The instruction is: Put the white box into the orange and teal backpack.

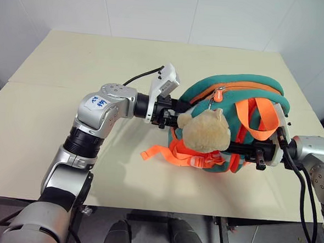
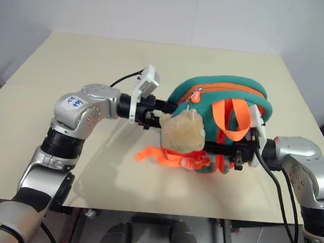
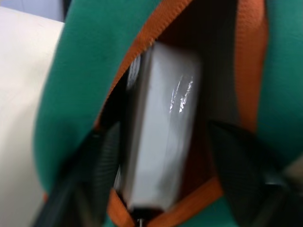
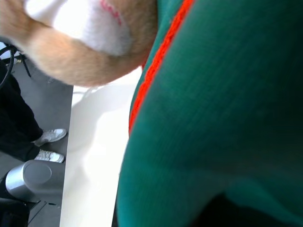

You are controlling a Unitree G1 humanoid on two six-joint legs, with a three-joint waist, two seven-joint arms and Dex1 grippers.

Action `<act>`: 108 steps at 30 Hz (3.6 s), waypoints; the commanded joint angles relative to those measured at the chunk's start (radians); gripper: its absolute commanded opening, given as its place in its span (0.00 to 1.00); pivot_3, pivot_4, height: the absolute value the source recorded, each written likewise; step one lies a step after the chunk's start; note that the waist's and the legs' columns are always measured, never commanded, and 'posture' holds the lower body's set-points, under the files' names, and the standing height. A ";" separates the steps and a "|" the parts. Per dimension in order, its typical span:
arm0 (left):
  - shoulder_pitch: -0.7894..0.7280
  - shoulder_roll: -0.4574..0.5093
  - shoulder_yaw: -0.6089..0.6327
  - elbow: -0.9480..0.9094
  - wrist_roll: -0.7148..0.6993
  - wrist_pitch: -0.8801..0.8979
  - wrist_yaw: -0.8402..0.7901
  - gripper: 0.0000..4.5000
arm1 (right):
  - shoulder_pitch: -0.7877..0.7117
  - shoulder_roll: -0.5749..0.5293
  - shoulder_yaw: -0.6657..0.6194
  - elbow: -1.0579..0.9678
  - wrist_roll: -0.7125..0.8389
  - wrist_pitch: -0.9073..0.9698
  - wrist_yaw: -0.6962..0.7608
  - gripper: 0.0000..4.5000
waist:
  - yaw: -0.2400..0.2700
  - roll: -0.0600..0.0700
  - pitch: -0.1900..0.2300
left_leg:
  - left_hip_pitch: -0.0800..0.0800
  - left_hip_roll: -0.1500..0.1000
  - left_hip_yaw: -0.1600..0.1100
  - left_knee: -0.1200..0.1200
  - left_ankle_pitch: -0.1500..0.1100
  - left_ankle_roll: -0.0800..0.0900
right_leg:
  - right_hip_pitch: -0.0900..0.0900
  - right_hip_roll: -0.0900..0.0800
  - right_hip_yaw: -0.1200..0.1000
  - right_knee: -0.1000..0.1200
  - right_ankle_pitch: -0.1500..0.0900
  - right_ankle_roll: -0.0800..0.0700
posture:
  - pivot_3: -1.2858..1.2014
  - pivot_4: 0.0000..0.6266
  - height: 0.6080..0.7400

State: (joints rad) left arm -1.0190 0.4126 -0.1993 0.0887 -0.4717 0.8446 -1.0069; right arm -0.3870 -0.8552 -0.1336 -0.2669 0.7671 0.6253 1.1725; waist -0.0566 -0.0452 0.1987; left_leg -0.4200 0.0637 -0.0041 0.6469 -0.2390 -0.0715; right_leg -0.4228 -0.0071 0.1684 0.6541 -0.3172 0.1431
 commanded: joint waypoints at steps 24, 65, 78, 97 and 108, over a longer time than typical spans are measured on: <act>0.226 0.167 0.482 -0.511 -0.652 0.362 0.205 0.99 | 0.044 0.016 -0.009 -0.041 -0.001 -0.026 -0.023 0.00 | -0.002 0.000 0.001 | 0.004 0.000 -0.001 0.001 0.000 0.000 | 0.005 0.000 0.000 0.000 0.001 0.001 | 0.52 0.24 1.00; 0.046 0.125 0.206 -0.363 -0.458 0.423 0.316 0.31 | 0.079 0.293 -0.154 -0.128 0.103 -0.232 -0.199 0.00 | -0.005 0.001 0.001 | 0.014 0.000 0.001 -0.017 -0.001 0.000 | 0.012 0.000 0.001 -0.013 0.001 -0.001 | 0.52 0.24 1.00; -0.019 0.408 0.182 -0.217 -0.364 0.317 0.037 0.30 | 0.150 0.297 -0.168 -0.158 0.123 -0.239 -0.214 0.00 | -0.006 0.002 0.002 | 0.014 0.000 0.001 -0.019 0.000 -0.001 | 0.011 0.000 0.000 -0.013 -0.001 -0.003 | 0.52 0.24 1.00; -0.014 0.484 -0.135 0.173 0.008 0.004 -0.391 0.30 | 0.186 0.264 -0.162 -0.162 0.128 -0.222 -0.217 0.00 | -0.003 0.002 0.002 | 0.014 0.001 0.001 -0.019 -0.001 0.000 | 0.010 0.000 0.000 -0.011 -0.004 -0.005 | 0.52 0.24 1.00; -0.018 0.360 -0.304 0.370 0.259 -0.197 -0.480 0.30 | 0.182 0.245 -0.156 -0.160 0.124 -0.212 -0.219 0.00 | -0.002 0.002 0.002 | 0.014 0.001 0.001 -0.018 -0.001 0.000 | 0.010 0.000 0.000 -0.010 -0.004 -0.005 | 0.52 0.24 1.00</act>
State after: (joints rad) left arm -1.0287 0.7719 -0.4803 0.4290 -0.2742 0.6741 -1.4806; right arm -0.1911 -0.5912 -0.2490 -0.3963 0.8685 0.4215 0.9599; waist -0.0588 -0.0431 0.2008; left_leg -0.4064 0.0642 -0.0028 0.6287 -0.2400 -0.0715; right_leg -0.4131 -0.0071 0.1684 0.6440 -0.3212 0.1376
